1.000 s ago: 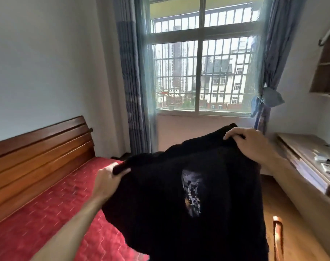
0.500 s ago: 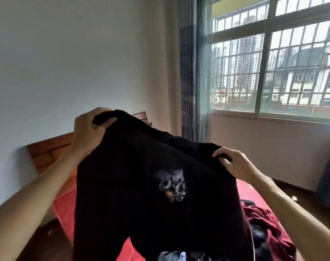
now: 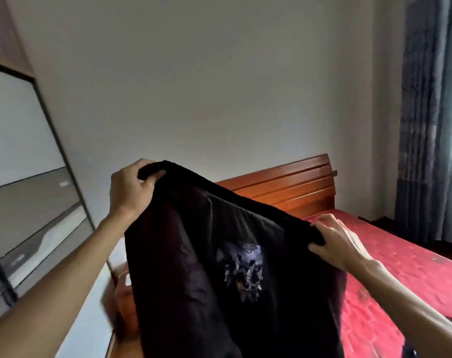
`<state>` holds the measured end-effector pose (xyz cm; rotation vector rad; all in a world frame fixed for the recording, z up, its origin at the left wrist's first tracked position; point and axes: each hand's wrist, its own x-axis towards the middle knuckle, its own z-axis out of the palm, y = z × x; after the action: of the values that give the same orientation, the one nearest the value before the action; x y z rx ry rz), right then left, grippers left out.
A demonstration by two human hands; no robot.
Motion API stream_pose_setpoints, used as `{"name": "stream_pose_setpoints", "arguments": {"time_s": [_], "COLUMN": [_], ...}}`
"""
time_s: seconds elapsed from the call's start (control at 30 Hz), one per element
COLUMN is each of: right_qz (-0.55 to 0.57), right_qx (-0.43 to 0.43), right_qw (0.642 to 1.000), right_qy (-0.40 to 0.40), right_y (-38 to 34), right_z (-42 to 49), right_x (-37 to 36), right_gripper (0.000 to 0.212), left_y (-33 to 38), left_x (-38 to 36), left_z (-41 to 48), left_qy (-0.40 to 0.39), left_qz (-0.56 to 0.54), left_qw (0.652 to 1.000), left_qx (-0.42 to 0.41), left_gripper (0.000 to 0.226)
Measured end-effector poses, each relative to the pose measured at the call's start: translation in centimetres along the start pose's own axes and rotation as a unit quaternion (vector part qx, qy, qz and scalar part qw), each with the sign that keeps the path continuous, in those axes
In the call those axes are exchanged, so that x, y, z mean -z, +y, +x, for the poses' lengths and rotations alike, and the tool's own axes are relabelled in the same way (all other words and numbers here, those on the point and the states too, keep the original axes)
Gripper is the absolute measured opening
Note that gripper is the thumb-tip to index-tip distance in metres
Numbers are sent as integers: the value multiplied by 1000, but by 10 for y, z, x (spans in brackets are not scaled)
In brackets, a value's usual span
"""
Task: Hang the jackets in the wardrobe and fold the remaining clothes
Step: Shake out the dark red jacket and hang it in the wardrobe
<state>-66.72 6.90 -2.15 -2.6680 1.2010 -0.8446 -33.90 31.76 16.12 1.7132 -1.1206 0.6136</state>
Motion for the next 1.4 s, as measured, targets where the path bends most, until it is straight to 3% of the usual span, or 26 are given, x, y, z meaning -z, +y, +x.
{"name": "stream_pose_setpoints", "arguments": {"time_s": [0.1, 0.2, 0.33, 0.43, 0.63, 0.8, 0.87, 1.0, 1.17, 1.27, 1.33, 1.37, 1.4], "right_qz": [-1, 49, 168, 224, 290, 392, 427, 483, 534, 573, 591, 590, 587], "right_qx": [83, 108, 107, 112, 172, 225, 252, 328, 384, 367, 321, 309, 306], "right_qw": [995, 992, 980, 963, 916, 860, 836, 781, 718, 653, 578, 543, 512], "right_qy": [48, 40, -24, -101, -217, -235, -236, -223, -228, -334, -462, -512, -547], "right_y": [-57, -134, -245, -337, -519, -641, -683, -755, -817, -845, -866, -876, -886], "right_z": [38, 62, 80, 85, 65, 26, 5, -40, -87, -103, -111, -115, -119], "right_x": [-30, -41, -50, -55, -53, -34, -28, -23, -14, -10, -10, -10, -10], "right_gripper": [34, 18, 24, 33, 33, 36, 33, 32, 50, 52, 49, 55, 59], "left_y": [-46, -85, -126, -147, -181, -187, -186, -177, -169, -153, -144, -143, -139], "left_x": [68, 134, 209, 246, 290, 343, 364, 402, 447, 470, 484, 491, 497], "left_z": [-2, -10, -27, -45, -81, -94, -99, -112, -134, -141, -152, -160, -168], "left_qy": [53, 76, 59, 20, 14, 71, 96, 184, 297, 300, 286, 290, 292], "left_qz": [71, 127, 204, 226, 98, -24, -27, -43, -53, -59, -37, -28, -15], "left_qw": [995, 987, 965, 934, 903, 865, 855, 831, 805, 812, 813, 806, 803], "left_qx": [38, 62, 152, 276, 417, 496, 508, 523, 511, 497, 506, 515, 519], "left_gripper": [23, 28, 25, 41, 34, 36, 43, 36, 36, 59, 103, 115, 114]}}
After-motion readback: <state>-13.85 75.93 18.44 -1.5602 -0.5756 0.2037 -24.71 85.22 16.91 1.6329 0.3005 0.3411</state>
